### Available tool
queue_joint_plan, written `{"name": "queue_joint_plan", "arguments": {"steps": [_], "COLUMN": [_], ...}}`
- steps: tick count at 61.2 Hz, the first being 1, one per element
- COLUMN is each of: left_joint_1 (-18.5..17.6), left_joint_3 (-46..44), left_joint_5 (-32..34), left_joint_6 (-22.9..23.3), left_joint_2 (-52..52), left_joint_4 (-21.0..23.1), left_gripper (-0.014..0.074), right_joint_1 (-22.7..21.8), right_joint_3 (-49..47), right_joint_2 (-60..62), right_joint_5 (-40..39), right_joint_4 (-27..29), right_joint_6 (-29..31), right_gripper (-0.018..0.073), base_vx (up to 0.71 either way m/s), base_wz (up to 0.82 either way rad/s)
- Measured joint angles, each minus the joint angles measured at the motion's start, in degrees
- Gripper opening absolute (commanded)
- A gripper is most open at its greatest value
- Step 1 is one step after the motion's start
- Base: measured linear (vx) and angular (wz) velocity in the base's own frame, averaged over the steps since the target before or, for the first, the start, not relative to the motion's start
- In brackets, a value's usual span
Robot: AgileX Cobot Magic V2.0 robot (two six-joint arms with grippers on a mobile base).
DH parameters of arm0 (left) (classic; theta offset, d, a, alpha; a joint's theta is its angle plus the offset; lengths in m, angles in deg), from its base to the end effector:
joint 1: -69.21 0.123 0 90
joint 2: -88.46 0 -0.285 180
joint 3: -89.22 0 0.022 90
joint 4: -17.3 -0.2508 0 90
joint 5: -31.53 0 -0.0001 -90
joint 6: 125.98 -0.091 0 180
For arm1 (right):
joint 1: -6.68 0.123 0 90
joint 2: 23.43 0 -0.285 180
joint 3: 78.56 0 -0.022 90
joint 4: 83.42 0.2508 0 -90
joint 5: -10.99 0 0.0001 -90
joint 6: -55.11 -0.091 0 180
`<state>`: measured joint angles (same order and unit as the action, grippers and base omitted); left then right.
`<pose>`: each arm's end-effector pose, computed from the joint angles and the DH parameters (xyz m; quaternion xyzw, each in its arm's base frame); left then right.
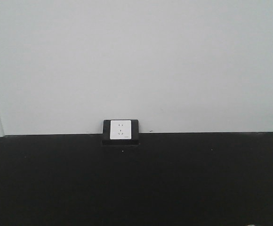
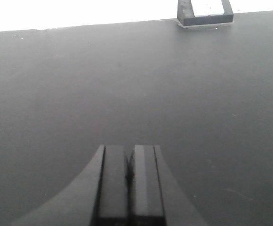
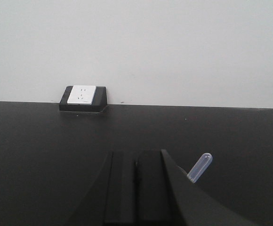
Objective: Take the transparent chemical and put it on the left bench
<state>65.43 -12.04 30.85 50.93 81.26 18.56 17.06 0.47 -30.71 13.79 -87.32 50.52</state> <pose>0.0566 -0.0038 0.2037 0.0337 0.6851 -0.0125 0.7275 0.0563 0.0100 0.1985 -0.0580 0.6991 0.0676 0.7094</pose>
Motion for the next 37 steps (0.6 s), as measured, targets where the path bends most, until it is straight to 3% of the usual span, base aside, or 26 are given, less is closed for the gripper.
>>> {"name": "queue_joint_plan", "arguments": {"steps": [37], "left_joint_1": [0.00], "left_joint_3": [0.00], "left_joint_5": [0.00], "left_joint_6": [0.00], "left_joint_2": [0.00], "left_joint_4": [0.00], "left_gripper": [-0.0003], "right_joint_1": [0.00], "right_joint_3": [0.00], "right_joint_2": [0.00], "right_joint_5": [0.00], "right_joint_4": [0.00], "right_joint_6": [0.00], "right_gripper": [-0.0008], "base_vx": [0.00], "base_wz": [0.00]}}
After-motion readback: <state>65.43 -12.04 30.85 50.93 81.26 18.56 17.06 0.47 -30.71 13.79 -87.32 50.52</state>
